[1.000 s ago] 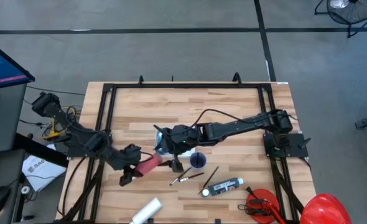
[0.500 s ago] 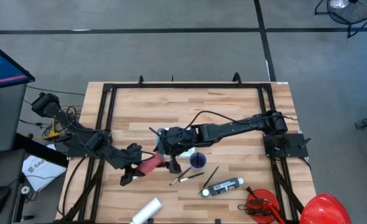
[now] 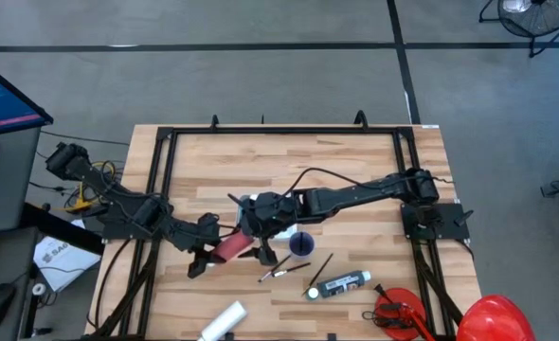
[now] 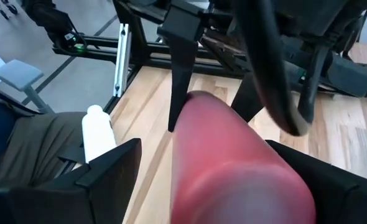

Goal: Pick & Place Paint Supplies
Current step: Put the red paint bottle into the white bin

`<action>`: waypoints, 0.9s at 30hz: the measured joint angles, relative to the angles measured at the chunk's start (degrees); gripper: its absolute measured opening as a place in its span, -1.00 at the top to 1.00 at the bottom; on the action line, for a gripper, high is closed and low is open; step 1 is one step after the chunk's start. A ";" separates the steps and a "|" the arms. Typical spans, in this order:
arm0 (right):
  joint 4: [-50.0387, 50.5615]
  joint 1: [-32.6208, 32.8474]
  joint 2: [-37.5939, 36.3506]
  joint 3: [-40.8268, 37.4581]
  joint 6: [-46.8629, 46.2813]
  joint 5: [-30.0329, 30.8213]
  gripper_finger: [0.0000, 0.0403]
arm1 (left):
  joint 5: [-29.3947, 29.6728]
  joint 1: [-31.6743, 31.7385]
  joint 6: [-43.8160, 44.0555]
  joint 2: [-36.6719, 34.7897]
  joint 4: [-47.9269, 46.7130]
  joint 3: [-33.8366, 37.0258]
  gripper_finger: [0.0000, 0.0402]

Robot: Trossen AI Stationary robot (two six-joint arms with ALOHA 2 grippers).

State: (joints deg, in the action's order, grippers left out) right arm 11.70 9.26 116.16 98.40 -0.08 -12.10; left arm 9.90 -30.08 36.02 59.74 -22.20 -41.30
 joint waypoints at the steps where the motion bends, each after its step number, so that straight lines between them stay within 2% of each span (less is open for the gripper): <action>1: 0.07 0.04 0.00 0.01 0.00 -0.04 -0.62 | -0.58 0.04 0.06 -0.01 0.00 0.00 0.18; 8: 1.00 0.00 0.00 -0.01 -1.02 -2.27 -0.52 | -2.08 0.04 0.37 0.00 0.19 0.00 0.19; 14: 1.36 0.47 0.00 -0.01 -1.92 -2.93 -0.39 | -6.81 -0.06 2.78 0.91 0.31 -0.04 0.19; 27: 1.06 1.90 4.12 -0.01 -7.51 -3.10 -0.38 | -13.24 -0.16 8.37 7.38 0.46 -0.02 0.18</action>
State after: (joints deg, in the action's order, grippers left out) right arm 12.76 11.16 120.28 98.39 -7.58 -15.19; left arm -3.34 -30.24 44.39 67.11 -21.74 -41.32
